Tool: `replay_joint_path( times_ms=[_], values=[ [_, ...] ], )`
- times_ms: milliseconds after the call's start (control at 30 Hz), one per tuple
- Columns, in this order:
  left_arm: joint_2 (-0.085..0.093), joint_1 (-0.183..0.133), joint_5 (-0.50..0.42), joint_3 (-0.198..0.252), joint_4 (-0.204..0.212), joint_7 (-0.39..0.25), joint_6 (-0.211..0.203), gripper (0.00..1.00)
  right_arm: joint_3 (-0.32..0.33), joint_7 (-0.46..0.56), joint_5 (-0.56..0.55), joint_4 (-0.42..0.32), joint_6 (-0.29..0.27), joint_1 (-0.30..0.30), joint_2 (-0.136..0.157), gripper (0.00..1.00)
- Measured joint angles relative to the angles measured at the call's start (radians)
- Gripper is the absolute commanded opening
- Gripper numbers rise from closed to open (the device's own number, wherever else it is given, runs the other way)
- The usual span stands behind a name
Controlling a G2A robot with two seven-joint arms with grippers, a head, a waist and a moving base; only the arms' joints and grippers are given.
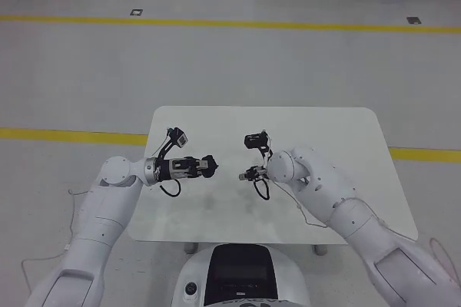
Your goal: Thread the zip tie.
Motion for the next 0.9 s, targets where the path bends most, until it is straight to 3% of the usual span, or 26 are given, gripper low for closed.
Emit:
replay_joint_path(
  times_ms=[100, 300, 767, 800, 833, 867, 900],
  values=[
    [0.0, 0.0, 0.0, 0.0, 0.0, 0.0, 0.0, 0.0, 0.001, -0.002, 0.001, 0.0, -0.001, -0.002, 0.0, 1.0],
    [0.0, 0.0, 0.0, 0.0, 0.0, 0.0, 0.0, 0.0, -0.003, 0.001, -0.006, 0.0, -0.068, -0.018, 0.002, 1.0],
    [0.0, 0.0, 0.0, 0.0, 0.0, 0.0, 0.0, 0.0, 0.015, -0.036, -0.049, -0.042, -0.085, -0.045, 0.009, 1.0],
    [0.0, 0.0, 0.0, 0.0, 0.0, 0.0, 0.0, 0.0, 0.016, -0.036, -0.058, -0.049, -0.084, -0.047, 0.01, 0.93],
    [0.0, 0.0, 0.0, 0.0, 0.0, 0.0, 0.0, 0.0, 0.019, -0.034, -0.068, -0.058, -0.082, -0.05, 0.011, 0.8],
    [0.0, 0.0, 0.0, 0.0, 0.0, 0.0, 0.0, 0.0, 0.022, -0.032, -0.075, -0.064, -0.081, -0.053, 0.012, 0.78],
    [0.0, 0.0, 0.0, 0.0, 0.0, 0.0, 0.0, 0.0, 0.026, -0.028, -0.081, -0.068, -0.079, -0.054, 0.013, 0.58]
  ],
)
